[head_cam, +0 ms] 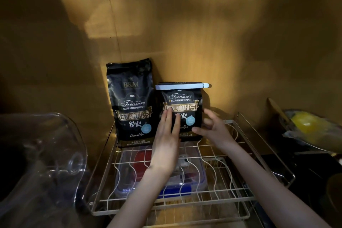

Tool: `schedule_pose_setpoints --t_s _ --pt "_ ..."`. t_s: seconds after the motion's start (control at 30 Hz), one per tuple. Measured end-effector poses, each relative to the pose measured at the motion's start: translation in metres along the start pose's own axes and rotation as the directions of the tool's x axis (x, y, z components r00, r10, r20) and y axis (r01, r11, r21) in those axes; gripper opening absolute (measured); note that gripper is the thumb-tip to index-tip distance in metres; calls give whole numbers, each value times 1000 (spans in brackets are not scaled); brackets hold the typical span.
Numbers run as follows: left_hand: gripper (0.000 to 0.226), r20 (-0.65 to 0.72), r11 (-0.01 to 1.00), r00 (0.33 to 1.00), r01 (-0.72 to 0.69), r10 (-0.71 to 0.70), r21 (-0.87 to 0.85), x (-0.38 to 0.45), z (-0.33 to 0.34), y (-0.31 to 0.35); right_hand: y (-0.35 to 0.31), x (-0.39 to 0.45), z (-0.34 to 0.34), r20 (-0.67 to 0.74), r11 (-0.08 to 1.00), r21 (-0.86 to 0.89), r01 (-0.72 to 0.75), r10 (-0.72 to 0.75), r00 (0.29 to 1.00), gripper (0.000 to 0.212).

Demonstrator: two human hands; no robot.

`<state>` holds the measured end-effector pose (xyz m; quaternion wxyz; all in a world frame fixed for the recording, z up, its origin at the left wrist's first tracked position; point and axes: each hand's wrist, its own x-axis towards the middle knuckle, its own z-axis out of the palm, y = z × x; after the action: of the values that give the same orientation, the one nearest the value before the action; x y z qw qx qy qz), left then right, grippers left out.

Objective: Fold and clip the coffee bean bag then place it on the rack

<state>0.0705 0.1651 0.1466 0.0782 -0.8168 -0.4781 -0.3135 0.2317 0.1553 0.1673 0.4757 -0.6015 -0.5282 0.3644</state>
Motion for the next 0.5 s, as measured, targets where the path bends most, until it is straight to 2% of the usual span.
schedule_pose_setpoints --t_s 0.1,0.2,0.3,0.37,0.43,0.5 --pt "111 3 1000 1000 -5 5 24 -1 0 1 0 0 0 -2 1000 -16 3 -3 1000 78" --pt "105 15 998 1000 -14 13 61 -1 -1 2 0 -3 6 -7 994 -108 3 -4 1000 72" --pt "96 127 1000 992 6 -10 27 -3 -9 5 -4 -10 14 -102 960 -280 -11 -18 995 62" --pt "86 189 1000 982 11 -9 -9 -1 -19 8 -11 -18 15 -129 949 -316 -13 -30 991 57" --pt "80 289 1000 957 28 -24 -9 3 -34 12 -21 -26 13 -109 945 -327 -27 -9 994 60" --pt "80 380 999 924 36 -39 15 10 -52 16 -38 -36 6 -68 940 -342 -8 -16 998 72"
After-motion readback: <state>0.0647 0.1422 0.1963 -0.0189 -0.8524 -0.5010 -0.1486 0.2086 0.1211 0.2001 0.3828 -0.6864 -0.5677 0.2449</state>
